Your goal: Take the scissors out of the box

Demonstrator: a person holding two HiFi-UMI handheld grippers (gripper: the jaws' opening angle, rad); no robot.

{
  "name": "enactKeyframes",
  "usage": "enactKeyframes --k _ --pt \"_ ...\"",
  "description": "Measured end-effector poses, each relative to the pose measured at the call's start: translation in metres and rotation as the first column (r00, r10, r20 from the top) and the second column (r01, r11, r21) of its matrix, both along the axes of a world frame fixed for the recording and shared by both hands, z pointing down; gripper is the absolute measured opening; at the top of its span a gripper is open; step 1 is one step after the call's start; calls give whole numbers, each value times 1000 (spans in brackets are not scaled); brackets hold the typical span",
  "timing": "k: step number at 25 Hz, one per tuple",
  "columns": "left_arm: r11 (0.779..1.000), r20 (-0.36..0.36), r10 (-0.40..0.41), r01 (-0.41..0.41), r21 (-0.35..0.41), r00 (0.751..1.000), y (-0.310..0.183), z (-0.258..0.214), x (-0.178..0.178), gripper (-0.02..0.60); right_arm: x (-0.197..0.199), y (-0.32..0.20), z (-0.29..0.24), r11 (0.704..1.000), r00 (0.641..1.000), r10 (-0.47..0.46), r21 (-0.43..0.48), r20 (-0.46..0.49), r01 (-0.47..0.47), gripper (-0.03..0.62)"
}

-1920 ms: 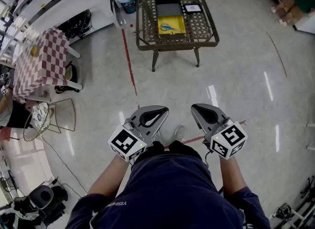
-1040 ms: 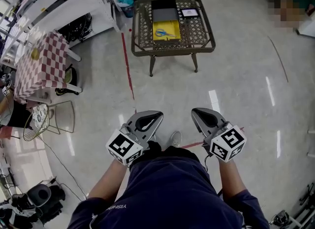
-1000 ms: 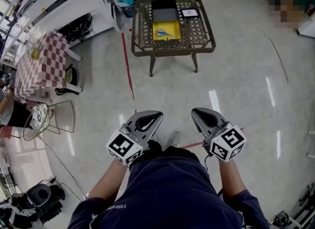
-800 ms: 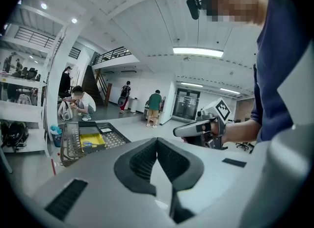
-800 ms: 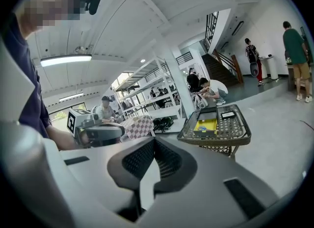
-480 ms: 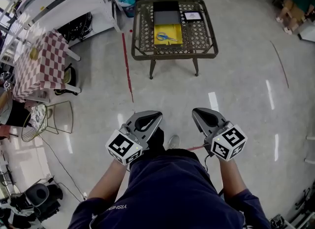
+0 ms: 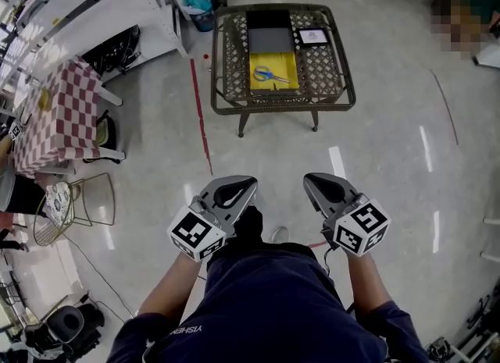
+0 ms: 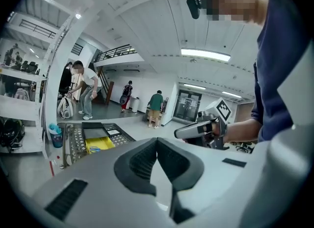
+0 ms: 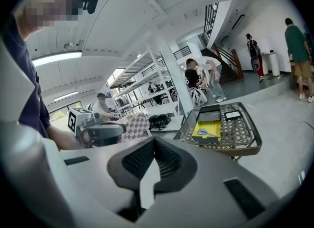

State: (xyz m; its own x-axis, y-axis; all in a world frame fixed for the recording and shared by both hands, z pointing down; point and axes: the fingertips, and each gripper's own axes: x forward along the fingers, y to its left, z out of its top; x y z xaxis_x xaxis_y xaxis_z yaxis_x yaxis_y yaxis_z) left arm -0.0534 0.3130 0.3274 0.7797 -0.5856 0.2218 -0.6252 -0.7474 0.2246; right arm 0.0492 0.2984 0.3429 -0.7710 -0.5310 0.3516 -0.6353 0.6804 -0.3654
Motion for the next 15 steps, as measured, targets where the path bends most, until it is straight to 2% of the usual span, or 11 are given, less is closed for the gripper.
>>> enactKeyframes --k 10,15 --pt "999 -1 51 -51 -13 999 -103 6 -54 25 -63 -97 3 999 999 30 -16 -15 -31 17" --pt "996 -8 85 -86 -17 996 -142 5 -71 25 -77 -133 3 998 997 58 -25 -42 -59 17"
